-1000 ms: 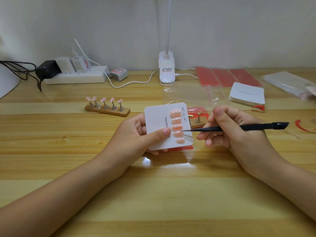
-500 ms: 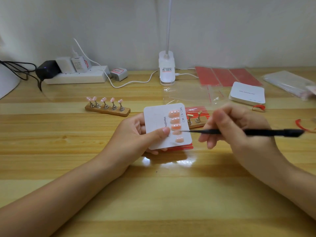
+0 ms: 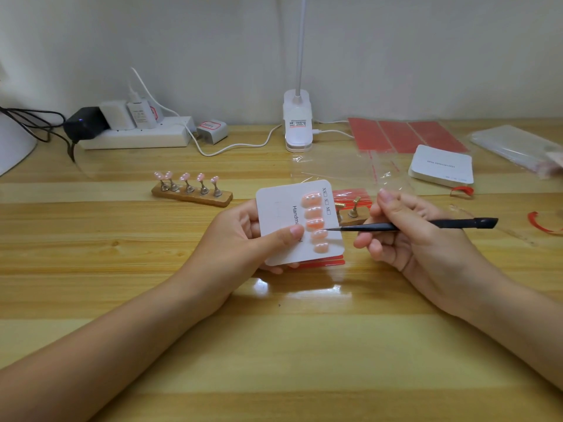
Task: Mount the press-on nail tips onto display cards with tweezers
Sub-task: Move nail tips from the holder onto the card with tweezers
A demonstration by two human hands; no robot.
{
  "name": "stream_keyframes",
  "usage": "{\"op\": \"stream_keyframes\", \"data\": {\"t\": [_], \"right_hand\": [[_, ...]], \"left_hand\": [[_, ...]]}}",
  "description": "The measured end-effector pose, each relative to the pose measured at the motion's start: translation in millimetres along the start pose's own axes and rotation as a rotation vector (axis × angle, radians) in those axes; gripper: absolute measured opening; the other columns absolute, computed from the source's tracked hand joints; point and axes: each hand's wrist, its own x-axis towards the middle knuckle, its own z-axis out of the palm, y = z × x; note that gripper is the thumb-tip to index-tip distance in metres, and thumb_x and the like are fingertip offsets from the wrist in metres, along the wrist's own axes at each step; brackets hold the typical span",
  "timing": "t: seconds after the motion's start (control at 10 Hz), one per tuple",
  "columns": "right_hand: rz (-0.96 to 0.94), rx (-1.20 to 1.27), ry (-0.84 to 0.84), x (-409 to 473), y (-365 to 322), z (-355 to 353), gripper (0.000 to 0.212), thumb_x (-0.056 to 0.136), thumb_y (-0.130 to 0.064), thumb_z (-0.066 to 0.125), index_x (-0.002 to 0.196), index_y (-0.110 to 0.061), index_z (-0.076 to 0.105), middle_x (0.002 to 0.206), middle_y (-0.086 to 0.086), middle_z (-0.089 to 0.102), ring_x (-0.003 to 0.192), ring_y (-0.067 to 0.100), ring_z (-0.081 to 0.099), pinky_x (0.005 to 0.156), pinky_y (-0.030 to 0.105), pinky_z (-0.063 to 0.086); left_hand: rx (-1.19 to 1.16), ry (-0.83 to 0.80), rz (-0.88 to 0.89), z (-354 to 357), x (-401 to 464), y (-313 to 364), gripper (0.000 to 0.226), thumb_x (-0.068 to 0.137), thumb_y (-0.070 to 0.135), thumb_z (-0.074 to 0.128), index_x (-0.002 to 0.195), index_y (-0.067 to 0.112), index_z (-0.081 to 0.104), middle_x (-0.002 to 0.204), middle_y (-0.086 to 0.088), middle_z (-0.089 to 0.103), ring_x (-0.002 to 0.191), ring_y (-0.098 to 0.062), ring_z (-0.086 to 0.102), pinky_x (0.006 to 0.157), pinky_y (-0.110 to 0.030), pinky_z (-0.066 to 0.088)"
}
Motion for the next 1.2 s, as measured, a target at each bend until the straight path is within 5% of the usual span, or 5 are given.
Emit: {"op": "stream_keyframes", "data": {"t": [1.2], "right_hand": [[-0.090, -0.032, -0.015, -1.6, 5.6, -0.8, 0.022, 0.074, -0.031, 0.054, 0.070, -0.009, 0.054, 0.054, 0.010, 0.063, 0.043, 0.011, 0.056, 0.045, 0.015, 0.048]], "left_hand": [[-0.050, -0.009, 0.000, -1.3, 1.0, -1.8, 0.032, 0.064, 0.019, 0.068, 0.095, 0.015, 0.065, 0.075, -0.001, 0.073, 0.057, -0.007, 0.065, 0.043, -0.015, 0.046]]}}
